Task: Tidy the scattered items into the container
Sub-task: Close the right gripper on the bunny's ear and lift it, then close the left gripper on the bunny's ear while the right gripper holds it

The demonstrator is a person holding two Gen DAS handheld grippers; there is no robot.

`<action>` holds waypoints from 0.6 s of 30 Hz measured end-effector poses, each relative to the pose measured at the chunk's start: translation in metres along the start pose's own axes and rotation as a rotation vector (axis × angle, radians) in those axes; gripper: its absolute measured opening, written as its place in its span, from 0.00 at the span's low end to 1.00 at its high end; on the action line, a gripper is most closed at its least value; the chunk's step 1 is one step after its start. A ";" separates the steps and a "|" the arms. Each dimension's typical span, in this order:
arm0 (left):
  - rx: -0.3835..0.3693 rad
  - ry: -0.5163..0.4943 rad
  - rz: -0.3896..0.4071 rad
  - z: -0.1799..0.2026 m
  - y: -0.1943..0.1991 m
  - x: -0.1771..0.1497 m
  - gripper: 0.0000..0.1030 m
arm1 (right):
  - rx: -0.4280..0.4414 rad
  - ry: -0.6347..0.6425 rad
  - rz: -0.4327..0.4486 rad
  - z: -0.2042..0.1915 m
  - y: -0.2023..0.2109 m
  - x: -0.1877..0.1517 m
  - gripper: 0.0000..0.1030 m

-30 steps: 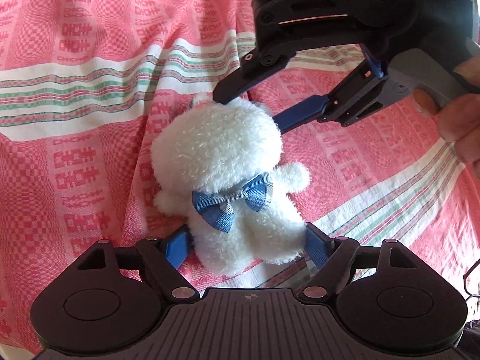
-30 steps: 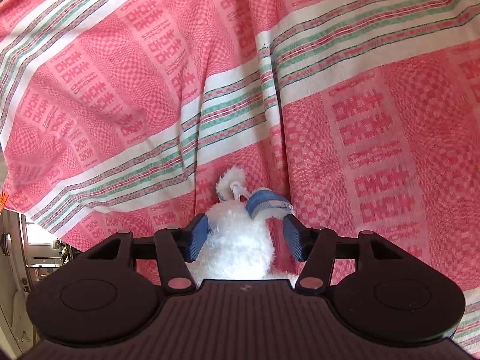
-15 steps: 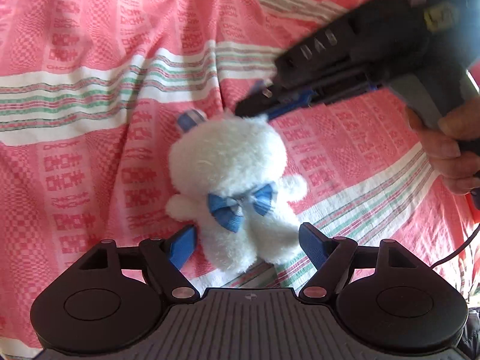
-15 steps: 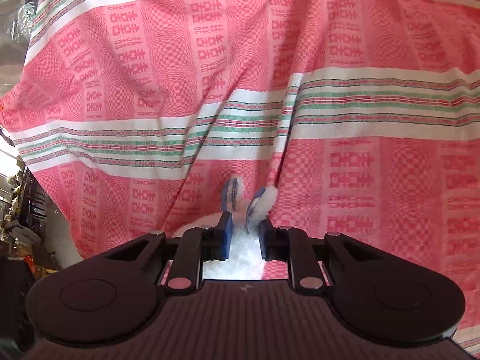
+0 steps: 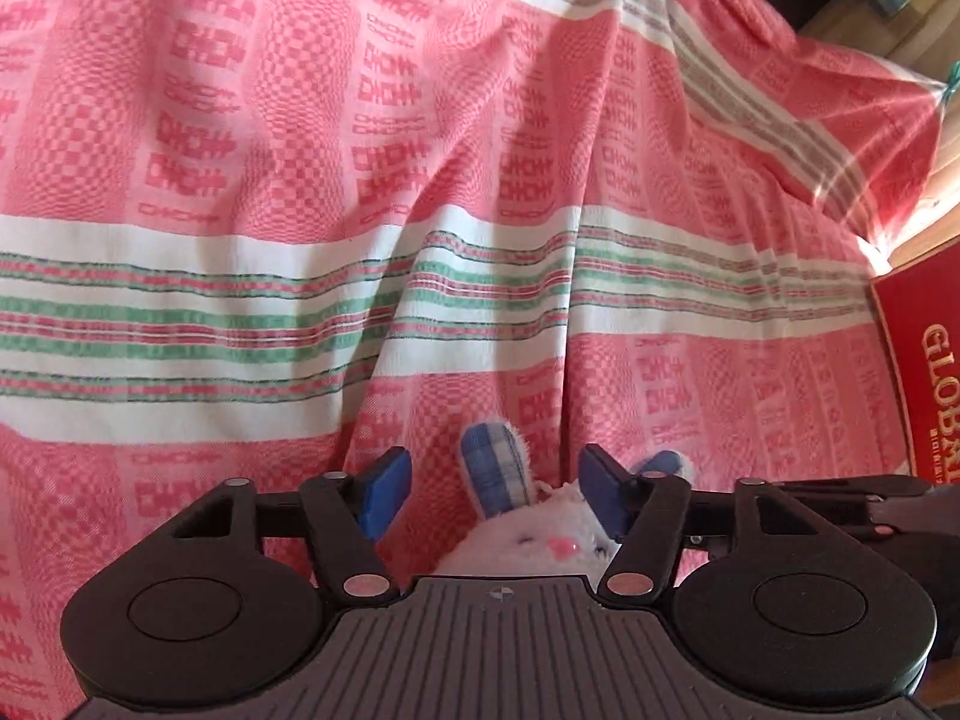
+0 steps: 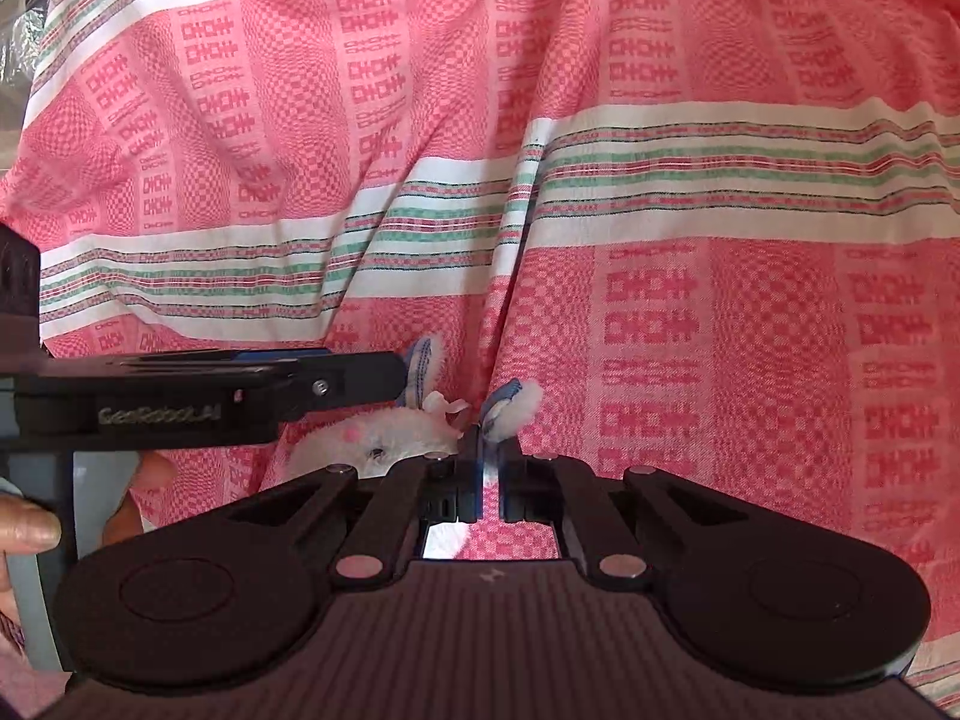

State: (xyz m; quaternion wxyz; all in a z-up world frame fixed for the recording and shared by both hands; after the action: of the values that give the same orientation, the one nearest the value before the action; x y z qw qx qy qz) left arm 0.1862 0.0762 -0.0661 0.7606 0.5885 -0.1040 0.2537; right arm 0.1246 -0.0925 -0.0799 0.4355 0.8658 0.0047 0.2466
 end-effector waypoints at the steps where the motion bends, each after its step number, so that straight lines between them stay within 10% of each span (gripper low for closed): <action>1: 0.006 -0.001 -0.017 0.000 -0.003 0.001 0.64 | -0.001 -0.003 0.000 0.001 0.000 0.000 0.05; 12: 0.076 -0.020 -0.084 0.012 -0.026 -0.007 0.56 | -0.006 0.005 0.010 -0.002 0.000 0.001 0.06; 14: 0.099 -0.035 -0.074 0.014 -0.024 -0.007 0.40 | -0.004 0.004 0.021 -0.002 0.000 0.001 0.06; 15: 0.104 -0.039 -0.073 0.014 -0.025 -0.008 0.12 | -0.002 0.004 0.029 -0.003 0.000 0.001 0.07; 18: 0.108 -0.042 -0.066 0.013 -0.026 -0.014 0.05 | 0.004 -0.007 0.045 -0.004 0.000 0.000 0.07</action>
State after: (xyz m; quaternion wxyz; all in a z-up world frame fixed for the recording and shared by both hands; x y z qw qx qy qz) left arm 0.1900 0.0554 -0.0908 0.7333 0.6371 -0.0866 0.2212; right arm 0.1225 -0.0901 -0.0778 0.4279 0.8674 -0.0158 0.2535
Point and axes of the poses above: each gripper's, at about its wrist camera, not at the fingertips, and y roughly against the way its jaws point, z to its right, x to its top, the point moved 5 cm from there along -y, roughly the way its jaws point, and after that the axes turned 8 degrees about z, right-handed, at the moved point
